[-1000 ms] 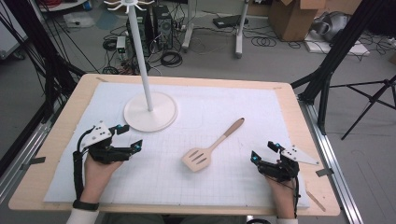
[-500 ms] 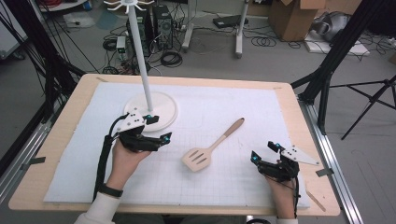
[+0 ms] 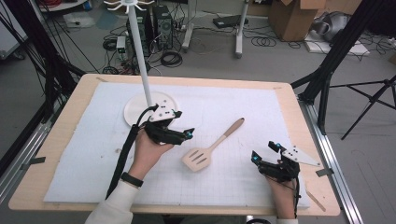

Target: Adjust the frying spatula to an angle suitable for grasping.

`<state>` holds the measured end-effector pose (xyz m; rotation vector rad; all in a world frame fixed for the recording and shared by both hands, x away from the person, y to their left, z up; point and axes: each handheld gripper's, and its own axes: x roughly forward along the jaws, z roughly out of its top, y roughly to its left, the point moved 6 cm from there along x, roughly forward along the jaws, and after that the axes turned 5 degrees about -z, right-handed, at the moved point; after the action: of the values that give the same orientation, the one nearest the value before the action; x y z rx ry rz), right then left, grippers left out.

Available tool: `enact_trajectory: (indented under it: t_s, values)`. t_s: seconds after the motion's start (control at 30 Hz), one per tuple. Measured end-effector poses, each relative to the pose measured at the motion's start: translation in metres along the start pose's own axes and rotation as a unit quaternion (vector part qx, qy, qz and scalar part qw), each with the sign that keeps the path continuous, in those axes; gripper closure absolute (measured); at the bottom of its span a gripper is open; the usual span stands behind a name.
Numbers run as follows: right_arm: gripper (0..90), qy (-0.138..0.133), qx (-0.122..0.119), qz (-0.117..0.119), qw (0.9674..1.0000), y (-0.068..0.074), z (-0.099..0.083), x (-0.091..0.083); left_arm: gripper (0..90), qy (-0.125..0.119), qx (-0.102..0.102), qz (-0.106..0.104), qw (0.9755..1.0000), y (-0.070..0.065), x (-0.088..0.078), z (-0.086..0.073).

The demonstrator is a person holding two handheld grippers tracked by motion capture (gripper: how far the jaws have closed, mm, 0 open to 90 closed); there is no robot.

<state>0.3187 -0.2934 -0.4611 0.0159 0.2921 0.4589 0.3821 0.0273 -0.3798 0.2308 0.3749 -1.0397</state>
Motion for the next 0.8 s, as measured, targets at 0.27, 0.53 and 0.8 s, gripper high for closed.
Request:
enact_trajectory:
  t_s: [0.27, 0.53, 0.8]
  values:
    - [15.2, -0.001, 0.002, 0.000, 1.0000, -0.001, 0.000, 0.000, 23.3, 0.035, 0.001, -0.022, 0.9991, -0.013, 0.037, 0.005]
    - [15.2, 0.000, 0.005, 0.000, 1.0000, -0.001, 0.000, 0.000, 24.5, 0.054, -0.003, -0.044, 0.9976, -0.024, 0.069, 0.008]
    - [15.2, -0.003, 0.004, 0.001, 1.0000, -0.001, 0.000, 0.000, 26.0, 0.097, -0.002, -0.052, 0.9940, -0.032, 0.098, 0.004]
